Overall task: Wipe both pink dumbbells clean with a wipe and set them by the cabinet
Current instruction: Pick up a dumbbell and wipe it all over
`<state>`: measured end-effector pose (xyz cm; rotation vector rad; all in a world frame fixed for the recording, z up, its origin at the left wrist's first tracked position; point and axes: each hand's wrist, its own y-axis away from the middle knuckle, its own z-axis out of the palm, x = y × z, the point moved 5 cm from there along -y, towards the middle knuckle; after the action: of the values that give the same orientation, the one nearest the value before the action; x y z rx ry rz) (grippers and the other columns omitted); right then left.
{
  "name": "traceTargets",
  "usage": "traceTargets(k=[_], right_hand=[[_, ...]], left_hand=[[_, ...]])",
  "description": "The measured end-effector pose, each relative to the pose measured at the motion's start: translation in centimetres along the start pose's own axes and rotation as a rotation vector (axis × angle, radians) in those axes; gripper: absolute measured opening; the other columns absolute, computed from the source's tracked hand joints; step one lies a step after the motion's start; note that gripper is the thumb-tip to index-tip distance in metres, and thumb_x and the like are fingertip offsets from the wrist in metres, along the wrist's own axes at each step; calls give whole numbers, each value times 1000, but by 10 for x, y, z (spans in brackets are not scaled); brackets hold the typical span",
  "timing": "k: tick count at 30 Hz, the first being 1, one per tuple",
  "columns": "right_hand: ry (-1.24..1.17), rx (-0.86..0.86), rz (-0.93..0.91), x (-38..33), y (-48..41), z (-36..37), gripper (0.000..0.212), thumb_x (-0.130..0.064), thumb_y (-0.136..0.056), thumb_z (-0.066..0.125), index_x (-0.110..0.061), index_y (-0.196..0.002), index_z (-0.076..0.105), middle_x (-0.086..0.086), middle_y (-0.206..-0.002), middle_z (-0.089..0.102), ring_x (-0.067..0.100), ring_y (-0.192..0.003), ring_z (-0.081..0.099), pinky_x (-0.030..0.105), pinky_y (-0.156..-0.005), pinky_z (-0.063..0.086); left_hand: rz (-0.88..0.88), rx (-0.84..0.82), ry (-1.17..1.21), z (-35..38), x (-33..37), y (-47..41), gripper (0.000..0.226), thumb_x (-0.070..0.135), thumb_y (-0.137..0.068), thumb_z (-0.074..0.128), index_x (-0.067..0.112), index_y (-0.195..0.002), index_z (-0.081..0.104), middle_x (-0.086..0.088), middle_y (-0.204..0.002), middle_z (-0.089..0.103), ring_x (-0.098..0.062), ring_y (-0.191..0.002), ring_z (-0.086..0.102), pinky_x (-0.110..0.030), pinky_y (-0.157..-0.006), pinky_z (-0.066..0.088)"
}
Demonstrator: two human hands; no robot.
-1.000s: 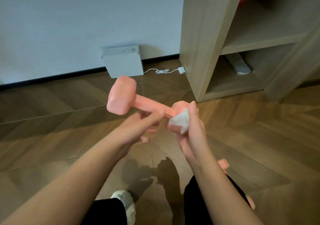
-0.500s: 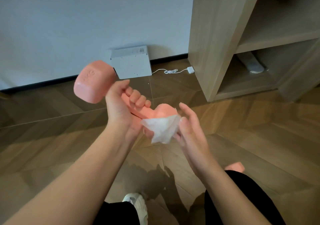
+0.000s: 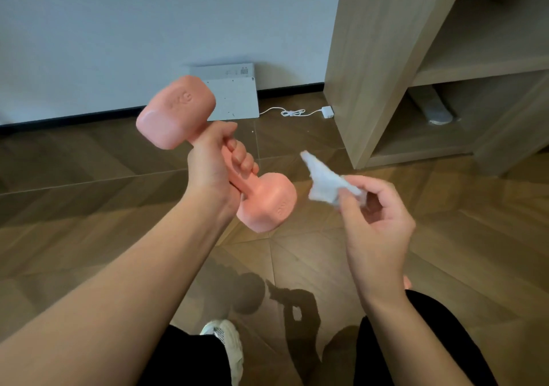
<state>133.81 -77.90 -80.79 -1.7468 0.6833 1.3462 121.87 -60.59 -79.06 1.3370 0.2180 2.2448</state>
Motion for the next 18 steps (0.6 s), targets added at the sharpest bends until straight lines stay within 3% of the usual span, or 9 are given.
traceTargets(k=[4,7,11,16,18], right_hand=[[107,-220,-398,-16,12,18,27,17,-79,63,-3,-96,72,8,-105,67,18,-103,63,32,-87,51],[86,-357,-490,-13,29,28,24,6,-84,65,4,-107,69,16,-119,66,23,-118,60,44,-98,49],[117,-336,-569,-13,35,26,25,-2,-87,67,0,-112,67,14,-123,64,24,-122,58,50,-100,46],[95,-411,-417,-12,20,24,36,5,-86,63,-2,-122,63,9,-128,61,18,-122,56,34,-99,48],[123,-402,-383,-12,16,17,36,6,-86,63,-7,-120,65,2,-119,64,11,-113,59,26,-91,50]], left_hand=[[-73,-16,8,3,-11,4,37,20,-87,51,19,-55,33,2,-45,27,-16,-39,27,-23,-48,32],[-98,18,33,2,-15,6,37,21,-87,52,19,-56,33,4,-46,26,-14,-38,25,-22,-47,32],[-118,74,74,-3,-15,6,36,22,-87,52,20,-57,33,5,-47,27,-14,-38,26,-23,-50,32],[-151,107,95,-7,-17,6,36,21,-85,55,20,-55,36,5,-46,31,-13,-37,30,-18,-46,36],[-159,109,85,-9,-18,7,35,21,-84,56,20,-54,37,5,-46,33,-13,-37,31,-19,-47,36]])
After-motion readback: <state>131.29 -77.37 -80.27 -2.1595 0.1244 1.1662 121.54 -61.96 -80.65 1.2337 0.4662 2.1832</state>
